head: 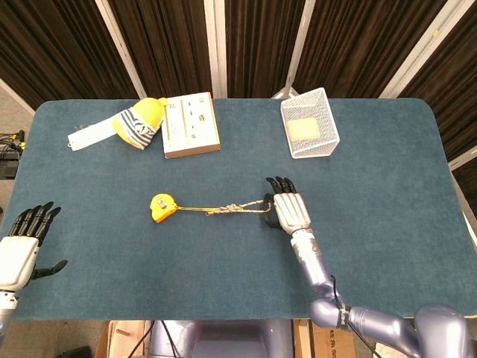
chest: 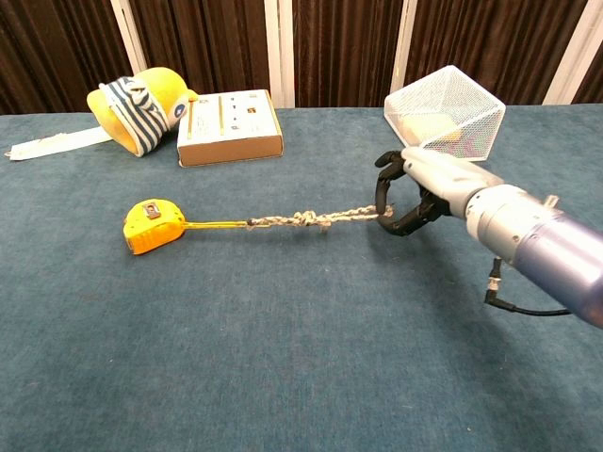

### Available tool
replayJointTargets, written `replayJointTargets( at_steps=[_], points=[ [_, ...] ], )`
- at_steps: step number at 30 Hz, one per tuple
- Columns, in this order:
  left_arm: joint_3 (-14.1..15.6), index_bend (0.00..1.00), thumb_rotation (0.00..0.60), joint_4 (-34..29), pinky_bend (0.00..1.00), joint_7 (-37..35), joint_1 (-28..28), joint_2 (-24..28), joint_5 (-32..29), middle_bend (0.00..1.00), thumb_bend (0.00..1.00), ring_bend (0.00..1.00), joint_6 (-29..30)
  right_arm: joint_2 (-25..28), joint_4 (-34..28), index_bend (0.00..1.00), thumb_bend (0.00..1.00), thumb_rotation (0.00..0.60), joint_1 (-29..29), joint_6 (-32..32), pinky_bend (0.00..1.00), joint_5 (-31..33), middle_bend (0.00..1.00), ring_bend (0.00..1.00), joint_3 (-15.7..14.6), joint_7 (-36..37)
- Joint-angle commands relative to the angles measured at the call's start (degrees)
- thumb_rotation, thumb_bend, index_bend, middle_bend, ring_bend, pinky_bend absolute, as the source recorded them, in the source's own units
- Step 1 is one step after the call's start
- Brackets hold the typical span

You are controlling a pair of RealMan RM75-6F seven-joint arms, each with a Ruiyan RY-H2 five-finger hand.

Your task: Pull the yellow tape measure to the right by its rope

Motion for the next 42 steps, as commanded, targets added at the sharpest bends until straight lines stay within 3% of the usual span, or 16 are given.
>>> replayJointTargets(
  at_steps=[1, 22, 42],
  points=[
    [0.03, 0.0, 0.6, -0.05, 0.0, 0.03, 0.02, -0.02, -0.02, 0.0, 0.0, 0.0, 0.0, 1.88, -2.22, 0.64, 0.46, 0.6, -1.05, 0.69, 0.0, 1.62, 0.14, 0.0, 0.81, -0.01],
    [0.17, 0.0, 0.6, -0.41, 0.0, 1.87, 0.51, -0.26, 1.06, 0.0, 0.0, 0.0, 1.54, 15.12, -10.6, 0.64, 0.46, 0.6, -6.22, 5.21, 0.0, 6.22, 0.14, 0.0, 2.03, -0.29],
    [0.07, 0.0, 0.6, 0.09, 0.0, 2.4, 0.84, -0.72, 2.04, 0.0, 0.0, 0.0, 2.93, 25.81, -10.48, 0.64, 0.46, 0.6, -9.51, 7.05, 0.0, 11.11, 0.14, 0.0, 4.85, 2.44]
  ],
)
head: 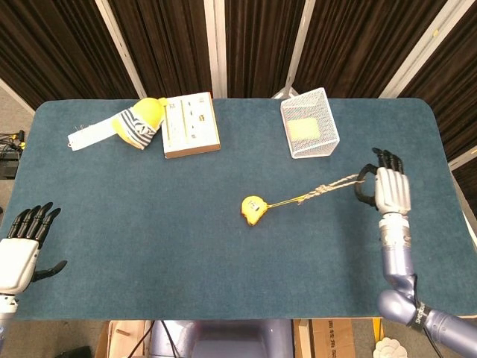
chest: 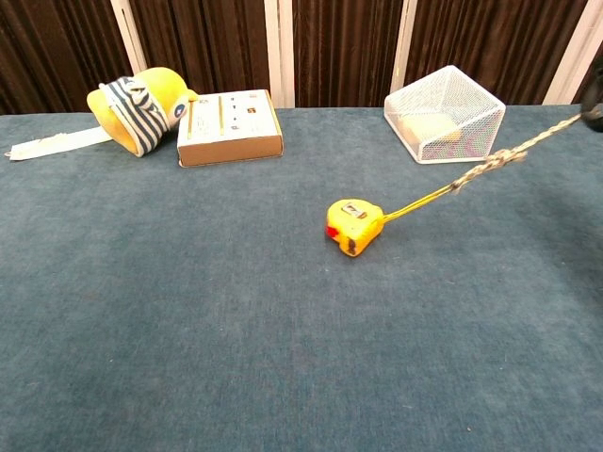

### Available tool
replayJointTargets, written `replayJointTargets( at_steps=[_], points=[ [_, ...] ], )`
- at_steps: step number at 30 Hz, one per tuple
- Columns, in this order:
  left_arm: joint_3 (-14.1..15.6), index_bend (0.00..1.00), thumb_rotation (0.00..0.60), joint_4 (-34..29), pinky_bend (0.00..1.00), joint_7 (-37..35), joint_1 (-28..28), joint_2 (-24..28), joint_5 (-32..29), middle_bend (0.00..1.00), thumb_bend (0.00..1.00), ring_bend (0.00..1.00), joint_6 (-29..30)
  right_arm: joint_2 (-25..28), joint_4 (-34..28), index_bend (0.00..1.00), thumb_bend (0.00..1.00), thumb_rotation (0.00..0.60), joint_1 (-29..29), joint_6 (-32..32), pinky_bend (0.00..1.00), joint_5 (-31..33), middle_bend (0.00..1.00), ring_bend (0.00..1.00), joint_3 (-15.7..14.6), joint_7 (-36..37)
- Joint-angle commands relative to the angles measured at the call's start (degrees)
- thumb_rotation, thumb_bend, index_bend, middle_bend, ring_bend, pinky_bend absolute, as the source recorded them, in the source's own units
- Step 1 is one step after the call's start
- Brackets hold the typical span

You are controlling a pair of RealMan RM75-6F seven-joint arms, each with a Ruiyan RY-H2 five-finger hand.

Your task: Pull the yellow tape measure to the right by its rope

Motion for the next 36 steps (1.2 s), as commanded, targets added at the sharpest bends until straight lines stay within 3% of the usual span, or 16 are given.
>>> replayJointTargets(
  at_steps=[1, 18, 23, 24, 26, 29, 30, 36],
  points=[
    [-0.02, 0.0, 0.6, 0.12, 0.0, -0.09, 0.03, -0.05, 0.07, 0.0, 0.0, 0.0, 0.1, 1.26, 1.19, 0.64, 0.46, 0.6, -0.22, -0.22, 0.0, 0.85, 0.14, 0.0, 0.6, 0.51],
    [0.03, 0.0, 0.6, 0.26, 0.0, 0.08, -0.04, -0.21, 0.16, 0.0, 0.0, 0.0, -0.08, 6.03, 10.38, 0.64, 0.46, 0.6, -0.86, -0.37, 0.0, 9.91, 0.14, 0.0, 5.85, 2.57],
    [0.05, 0.0, 0.6, 0.18, 0.0, 0.34, -0.05, -0.32, 0.23, 0.0, 0.0, 0.0, -0.08, 5.76, 11.73, 0.61, 0.46, 0.6, -1.36, 0.97, 0.0, 11.84, 0.14, 0.0, 6.12, 1.95],
    [0.03, 0.0, 0.6, 0.19, 0.0, 0.37, -0.05, -0.32, 0.23, 0.0, 0.0, 0.0, -0.05, 5.64, 11.78, 0.59, 0.46, 0.6, -1.45, 1.2, 0.0, 11.78, 0.14, 0.0, 5.99, 1.95],
    [0.04, 0.0, 0.6, 0.21, 0.0, 0.46, -0.05, -0.34, 0.22, 0.0, 0.0, 0.0, -0.07, 5.23, 11.75, 0.45, 0.46, 0.6, -1.72, 1.83, 0.0, 11.15, 0.12, 0.0, 5.37, 1.93],
    [0.04, 0.0, 0.6, 0.24, 0.0, 0.53, -0.05, -0.29, 0.18, 0.0, 0.0, 0.0, -0.1, 4.94, 10.69, 0.08, 0.46, 0.6, -2.25, 1.86, 0.0, 10.17, 0.02, 0.0, 4.11, 1.9],
    [0.04, 0.0, 0.6, 0.25, 0.0, 0.5, -0.04, -0.29, 0.2, 0.0, 0.0, 0.0, -0.07, 4.98, 10.19, 0.03, 0.46, 0.6, -2.44, 1.93, 0.0, 9.81, 0.01, 0.0, 3.79, 1.92],
    [0.1, 0.0, 0.6, 0.34, 0.0, 0.37, 0.04, -0.19, 0.6, 0.0, 0.0, 0.0, 0.31, 5.43, 5.17, 0.0, 0.46, 0.6, -4.04, 3.03, 0.0, 6.34, 0.0, 0.0, 1.02, 2.05]
  ],
)
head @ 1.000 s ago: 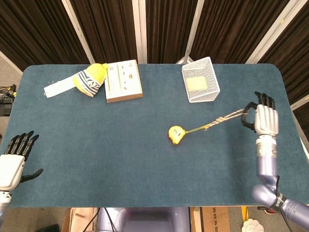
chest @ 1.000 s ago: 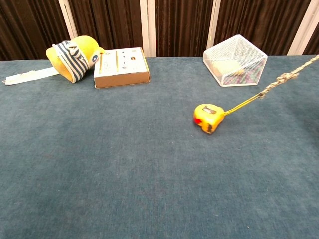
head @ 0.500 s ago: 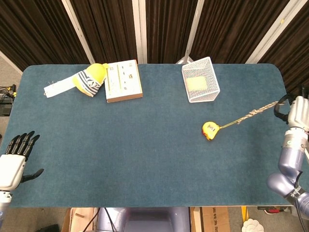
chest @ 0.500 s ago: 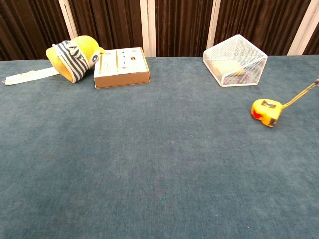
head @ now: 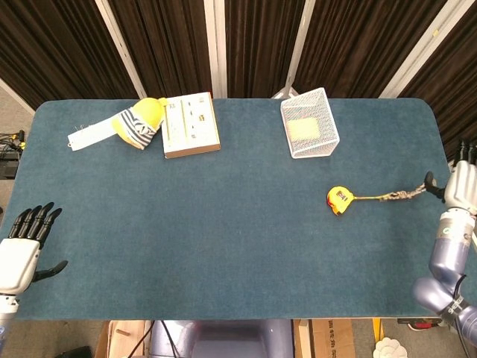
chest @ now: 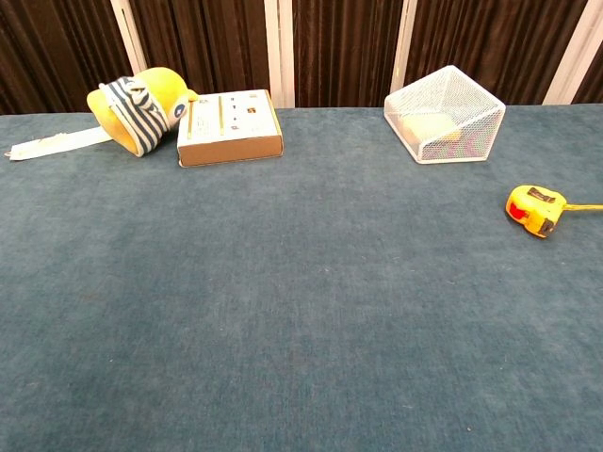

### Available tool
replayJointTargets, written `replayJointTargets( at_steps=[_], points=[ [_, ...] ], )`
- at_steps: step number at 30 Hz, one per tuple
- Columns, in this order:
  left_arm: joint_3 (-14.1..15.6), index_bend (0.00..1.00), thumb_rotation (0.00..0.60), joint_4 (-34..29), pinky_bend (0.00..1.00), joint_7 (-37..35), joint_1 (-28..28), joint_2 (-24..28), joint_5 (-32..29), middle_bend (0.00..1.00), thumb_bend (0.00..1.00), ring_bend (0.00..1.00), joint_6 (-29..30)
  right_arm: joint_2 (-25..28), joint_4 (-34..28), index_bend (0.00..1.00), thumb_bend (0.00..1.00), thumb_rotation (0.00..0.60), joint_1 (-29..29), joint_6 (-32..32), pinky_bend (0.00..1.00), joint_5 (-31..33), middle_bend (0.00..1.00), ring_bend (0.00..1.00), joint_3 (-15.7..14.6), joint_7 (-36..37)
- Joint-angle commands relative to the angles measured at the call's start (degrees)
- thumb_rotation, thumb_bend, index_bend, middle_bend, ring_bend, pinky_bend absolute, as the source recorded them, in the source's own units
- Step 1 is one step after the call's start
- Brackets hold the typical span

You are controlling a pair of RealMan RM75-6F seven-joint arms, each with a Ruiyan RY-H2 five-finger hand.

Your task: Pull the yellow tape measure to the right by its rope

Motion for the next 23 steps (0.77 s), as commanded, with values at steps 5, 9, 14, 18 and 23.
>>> replayJointTargets(
  at_steps=[5, 9, 14, 18, 23],
  points=[
    [0.08, 0.0, 0.6, 0.16, 0.0, -0.1, 0.07, 0.06, 0.28, 0.0, 0.0, 0.0, 0.24, 1.52, -8.58, 0.0, 0.45, 0.6, -2.87, 2.68, 0.0, -5.95, 0.0, 0.0, -3.6, 1.16],
    [0.18, 0.0, 0.6, 0.28, 0.0, -0.14, 0.11, 0.12, 0.49, 0.0, 0.0, 0.0, 0.34, 3.82, -16.37, 0.0, 0.34, 0.6, -6.59, 6.6, 0.0, -14.64, 0.0, 0.0, -8.18, 2.95],
    [0.25, 0.0, 0.6, 0.65, 0.0, 0.02, 0.09, 0.19, 0.56, 0.0, 0.0, 0.0, 0.25, 6.16, -22.4, 0.0, 0.26, 0.6, -12.36, 12.23, 0.0, -27.88, 0.0, 0.0, -16.5, 5.2],
    [0.31, 0.0, 0.6, 0.82, 0.0, 0.51, 0.11, 0.19, 0.61, 0.0, 0.0, 0.0, 0.21, 7.14, -22.68, 0.0, 0.26, 0.6, -15.35, 15.84, 0.0, -35.02, 0.0, 0.0, -20.82, 5.09],
    [0.26, 0.0, 0.6, 0.88, 0.0, 0.59, 0.38, 0.23, 0.69, 0.0, 0.0, 0.0, 0.81, 7.61, -19.48, 0.0, 0.26, 0.6, -18.65, 21.28, 0.0, -42.36, 0.0, 0.0, -23.95, 5.74]
  ],
)
